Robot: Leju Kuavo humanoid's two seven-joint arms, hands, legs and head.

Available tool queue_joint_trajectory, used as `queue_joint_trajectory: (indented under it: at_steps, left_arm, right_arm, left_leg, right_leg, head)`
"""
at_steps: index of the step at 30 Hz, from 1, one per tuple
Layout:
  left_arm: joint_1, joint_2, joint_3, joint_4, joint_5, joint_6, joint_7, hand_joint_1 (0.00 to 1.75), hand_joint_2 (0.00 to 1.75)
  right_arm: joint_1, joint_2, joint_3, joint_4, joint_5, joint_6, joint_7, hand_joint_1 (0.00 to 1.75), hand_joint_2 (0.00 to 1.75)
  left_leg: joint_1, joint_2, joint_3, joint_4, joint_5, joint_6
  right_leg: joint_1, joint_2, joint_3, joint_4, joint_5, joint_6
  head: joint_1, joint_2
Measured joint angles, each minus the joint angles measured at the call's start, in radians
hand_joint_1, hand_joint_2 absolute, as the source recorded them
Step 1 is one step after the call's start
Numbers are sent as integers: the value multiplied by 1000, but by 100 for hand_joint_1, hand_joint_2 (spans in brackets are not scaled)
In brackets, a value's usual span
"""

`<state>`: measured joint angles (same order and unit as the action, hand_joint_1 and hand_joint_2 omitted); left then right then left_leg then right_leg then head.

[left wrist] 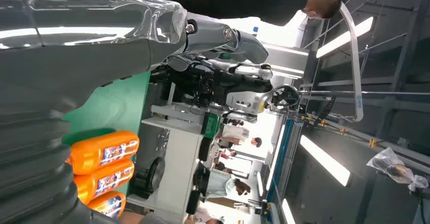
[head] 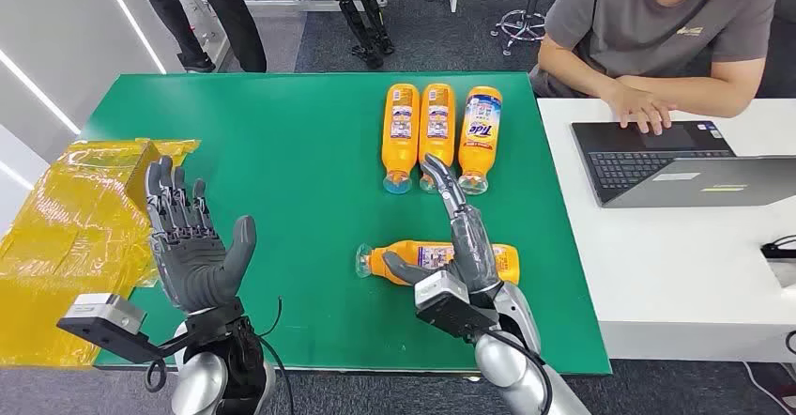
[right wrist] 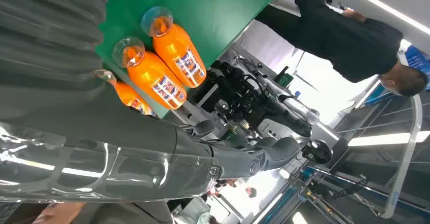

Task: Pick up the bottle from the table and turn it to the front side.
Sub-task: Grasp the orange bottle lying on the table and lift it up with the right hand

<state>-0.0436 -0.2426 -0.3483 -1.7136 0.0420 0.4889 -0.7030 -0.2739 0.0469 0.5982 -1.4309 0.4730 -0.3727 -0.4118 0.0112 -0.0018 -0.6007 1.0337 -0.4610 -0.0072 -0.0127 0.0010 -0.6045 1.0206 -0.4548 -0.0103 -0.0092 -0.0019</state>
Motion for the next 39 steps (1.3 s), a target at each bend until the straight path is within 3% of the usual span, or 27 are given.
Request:
queue_joint_trajectory:
  at_steps: [4, 9, 14, 23, 33, 39]
  left_arm:
    - [0, 0, 0, 0, 0, -4, 0, 0, 175]
    - [0, 0, 2, 0, 1, -12, 0, 0, 175]
    - [1, 2, 6, 0, 3, -27, 0, 0, 175]
    - [1, 6, 6, 0, 9, -51, 0, 0, 175]
    - [-32, 7, 6, 30, 49, -107, 0, 0, 175]
    - [-70, 7, 6, 63, 63, -109, 0, 0, 175]
  right_arm:
    - [-12, -2, 6, 11, 29, 35, 36, 0, 175]
    - [-66, -30, 36, 57, 140, 194, 152, 0, 175]
    - [-157, -72, 68, 132, 232, 326, 217, 0, 175]
    - [-268, -150, 99, 233, 251, 437, 233, 0, 175]
    - [-395, -317, 174, 324, 303, 637, 313, 0, 175]
    - [-474, -353, 217, 386, 279, 712, 286, 0, 175]
  left_leg:
    - [0, 0, 0, 0, 0, 0]
    - [0, 0, 0, 0, 0, 0]
    - [0, 0, 0, 0, 0, 0]
    - [0, 0, 0, 0, 0, 0]
    - [0, -1, 0, 1, 0, 1]
    - [0, -1, 1, 2, 2, 2]
  right_leg:
    - [0, 0, 0, 0, 0, 0]
    - [0, 0, 0, 0, 0, 0]
    - [0, 0, 0, 0, 0, 0]
    - [0, -1, 0, 0, 0, 0]
    - [0, -1, 1, 0, 2, 1]
    - [0, -1, 1, 0, 2, 1]
  head:
    - [0, 0]
    - [0, 0]
    - [0, 0]
    - [0, 0]
    - [0, 0]
    - [0, 0]
